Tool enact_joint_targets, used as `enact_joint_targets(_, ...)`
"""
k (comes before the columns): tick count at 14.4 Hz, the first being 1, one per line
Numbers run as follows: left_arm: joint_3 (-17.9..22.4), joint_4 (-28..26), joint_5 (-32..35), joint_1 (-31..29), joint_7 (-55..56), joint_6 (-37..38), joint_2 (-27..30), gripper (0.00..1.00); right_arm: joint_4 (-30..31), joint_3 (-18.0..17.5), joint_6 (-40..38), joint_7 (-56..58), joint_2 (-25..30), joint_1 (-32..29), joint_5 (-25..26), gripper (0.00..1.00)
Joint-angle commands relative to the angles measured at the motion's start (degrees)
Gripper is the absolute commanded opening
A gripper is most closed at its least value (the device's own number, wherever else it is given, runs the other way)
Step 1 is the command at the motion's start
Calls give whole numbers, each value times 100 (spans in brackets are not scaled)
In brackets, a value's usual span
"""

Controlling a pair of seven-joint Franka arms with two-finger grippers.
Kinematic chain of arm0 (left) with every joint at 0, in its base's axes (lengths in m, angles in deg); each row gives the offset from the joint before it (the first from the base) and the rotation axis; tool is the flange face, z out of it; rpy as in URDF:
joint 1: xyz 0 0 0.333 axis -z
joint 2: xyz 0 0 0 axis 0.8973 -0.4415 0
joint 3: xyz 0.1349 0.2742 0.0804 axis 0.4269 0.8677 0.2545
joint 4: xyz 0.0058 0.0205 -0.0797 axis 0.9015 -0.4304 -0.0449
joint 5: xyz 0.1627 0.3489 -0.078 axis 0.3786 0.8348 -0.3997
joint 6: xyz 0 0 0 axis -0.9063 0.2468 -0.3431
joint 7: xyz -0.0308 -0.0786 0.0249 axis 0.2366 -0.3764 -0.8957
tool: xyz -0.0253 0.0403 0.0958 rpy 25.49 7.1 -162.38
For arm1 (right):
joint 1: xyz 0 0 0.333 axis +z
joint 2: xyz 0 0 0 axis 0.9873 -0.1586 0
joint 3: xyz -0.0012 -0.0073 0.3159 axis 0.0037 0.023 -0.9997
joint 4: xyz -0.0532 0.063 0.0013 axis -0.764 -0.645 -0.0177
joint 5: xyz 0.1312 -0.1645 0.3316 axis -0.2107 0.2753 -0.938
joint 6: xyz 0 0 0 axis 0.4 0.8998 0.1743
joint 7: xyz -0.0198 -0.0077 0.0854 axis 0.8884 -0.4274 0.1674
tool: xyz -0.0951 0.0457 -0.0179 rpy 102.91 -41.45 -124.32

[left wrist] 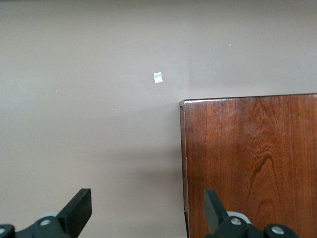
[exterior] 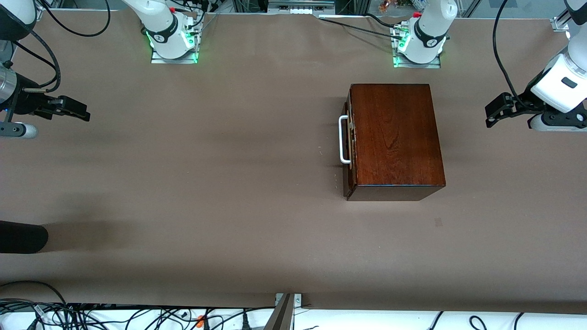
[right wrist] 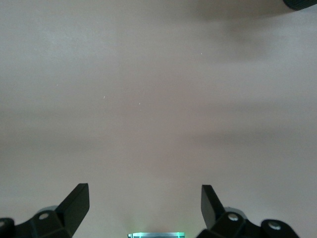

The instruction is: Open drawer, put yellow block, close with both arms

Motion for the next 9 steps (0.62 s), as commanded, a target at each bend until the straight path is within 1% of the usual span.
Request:
enact_joint_targets(1,4,240,13,65,-262,94,-89,100,-119,-3,-107,81,-68,-11,-30,100)
enact_joint_targets(4,-5,267,13,74,-271,314,-81,100,-119,-3,-107,81,-68,-11,-30,100)
enact_joint_targets(9,21,276,-4,-5,-490,332,-108,100,-119,-3,-98,81,-68,-11,-30,100)
